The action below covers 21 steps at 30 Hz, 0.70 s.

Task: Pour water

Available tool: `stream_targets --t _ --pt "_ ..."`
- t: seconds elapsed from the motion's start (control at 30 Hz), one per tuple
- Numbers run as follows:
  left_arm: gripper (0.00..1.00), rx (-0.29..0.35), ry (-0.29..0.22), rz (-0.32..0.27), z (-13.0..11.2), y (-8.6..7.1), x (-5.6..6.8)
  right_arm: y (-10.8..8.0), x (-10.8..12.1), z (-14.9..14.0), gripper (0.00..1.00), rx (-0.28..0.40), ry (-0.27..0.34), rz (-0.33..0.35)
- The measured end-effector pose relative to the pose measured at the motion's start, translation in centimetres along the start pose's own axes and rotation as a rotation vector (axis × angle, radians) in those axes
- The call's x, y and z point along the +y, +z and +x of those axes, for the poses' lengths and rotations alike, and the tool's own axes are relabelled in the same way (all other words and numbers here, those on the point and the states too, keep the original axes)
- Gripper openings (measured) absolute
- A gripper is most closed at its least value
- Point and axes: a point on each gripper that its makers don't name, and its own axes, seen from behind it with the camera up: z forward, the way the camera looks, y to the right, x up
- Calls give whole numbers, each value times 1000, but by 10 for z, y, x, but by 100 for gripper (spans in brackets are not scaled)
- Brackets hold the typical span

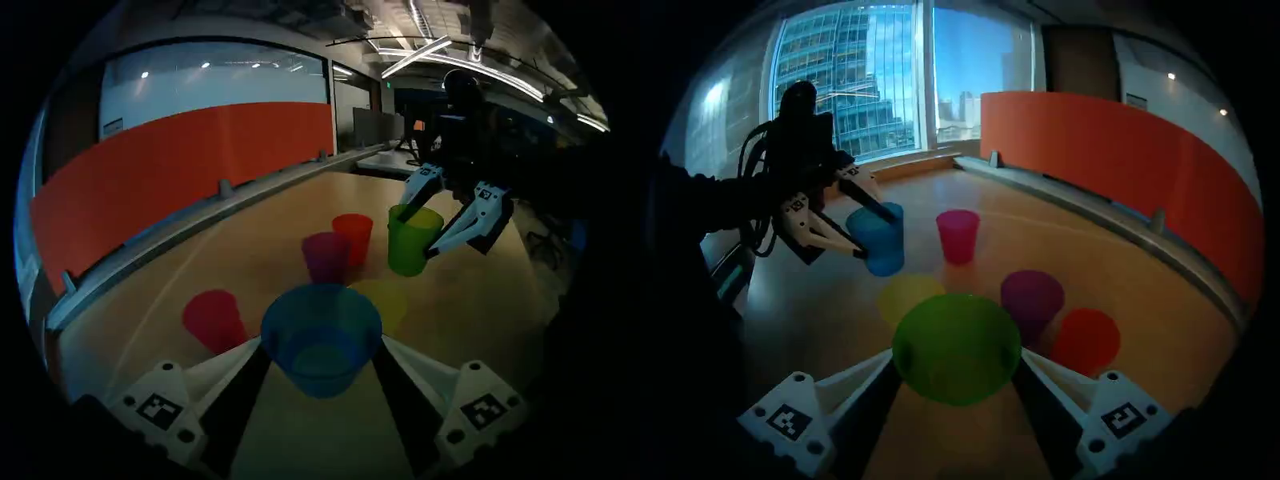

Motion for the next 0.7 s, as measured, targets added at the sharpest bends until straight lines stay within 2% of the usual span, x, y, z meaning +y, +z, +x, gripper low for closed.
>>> stream_targets --t 0.3,0.4,0.7 --pt "84 83 -22 20 41 -24 3 -26 -5 32 89 84 -13 -24" --pt "84 108 -15 31 52 -31 4 -33 -8 41 89 108 -20 -32" --pt "84 157 -6 42 74 -46 12 -48 -17 64 89 182 -22 -35"
